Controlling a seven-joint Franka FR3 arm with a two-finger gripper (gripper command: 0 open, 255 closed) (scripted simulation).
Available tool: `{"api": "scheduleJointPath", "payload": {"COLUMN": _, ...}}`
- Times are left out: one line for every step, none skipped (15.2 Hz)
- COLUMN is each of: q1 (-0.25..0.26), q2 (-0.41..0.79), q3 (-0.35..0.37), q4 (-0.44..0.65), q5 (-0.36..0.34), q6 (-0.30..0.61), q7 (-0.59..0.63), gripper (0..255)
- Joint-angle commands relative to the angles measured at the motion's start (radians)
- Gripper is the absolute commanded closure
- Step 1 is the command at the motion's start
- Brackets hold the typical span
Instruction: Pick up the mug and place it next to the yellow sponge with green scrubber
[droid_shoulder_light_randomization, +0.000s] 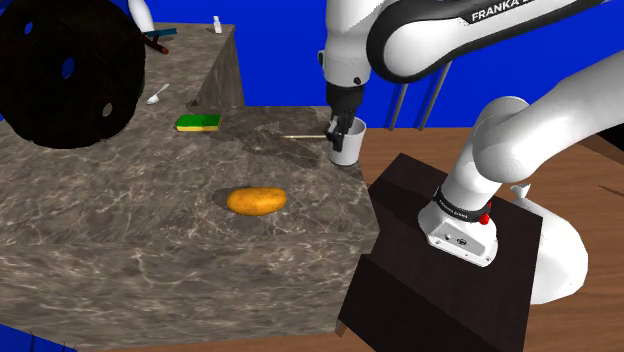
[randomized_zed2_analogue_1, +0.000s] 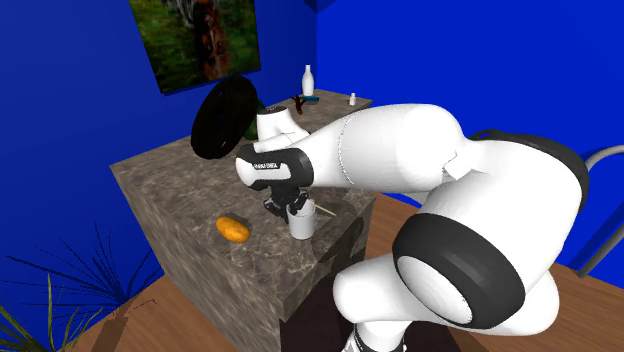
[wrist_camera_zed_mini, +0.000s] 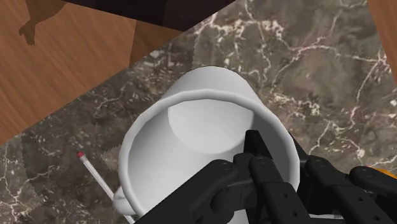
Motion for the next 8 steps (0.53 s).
{"api": "scheduleJointPath", "payload": {"q1": 0.001, "q2": -0.016, "q3": -0.008, "q4": 0.015, "q5": -0.002, "q6": -0.031, "q7": -0.003, "gripper": 255}}
{"api": "scheduleJointPath", "payload": {"q1": 0.001, "q2": -0.021, "q3": -0.011, "q4": 0.025, "q5": -0.004, "q6": -0.046, "q7": -0.003, "gripper": 255}}
{"api": "scheduleJointPath", "payload": {"q1": 0.000, "q2": -0.025, "q3": -0.014, "q4": 0.036, "q5": -0.006, "q6": -0.061, "q7": -0.004, "gripper": 255}}
{"api": "scheduleJointPath", "payload": {"q1": 0.000, "q2": -0.029, "q3": -0.017, "q4": 0.047, "q5": -0.008, "q6": -0.076, "q7": -0.005, "gripper": 255}}
{"api": "scheduleJointPath", "payload": {"q1": -0.001, "q2": -0.032, "q3": -0.020, "q4": 0.058, "q5": -0.010, "q6": -0.090, "q7": -0.005, "gripper": 255}}
{"api": "scheduleJointPath", "payload": {"q1": -0.001, "q2": -0.035, "q3": -0.023, "q4": 0.070, "q5": -0.012, "q6": -0.105, "q7": -0.006, "gripper": 255}}
{"api": "scheduleJointPath", "payload": {"q1": -0.002, "q2": -0.038, "q3": -0.026, "q4": 0.081, "q5": -0.013, "q6": -0.119, "q7": -0.006, "gripper": 255}}
{"api": "scheduleJointPath", "payload": {"q1": -0.003, "q2": -0.040, "q3": -0.029, "q4": 0.093, "q5": -0.015, "q6": -0.133, "q7": -0.007, "gripper": 255}}
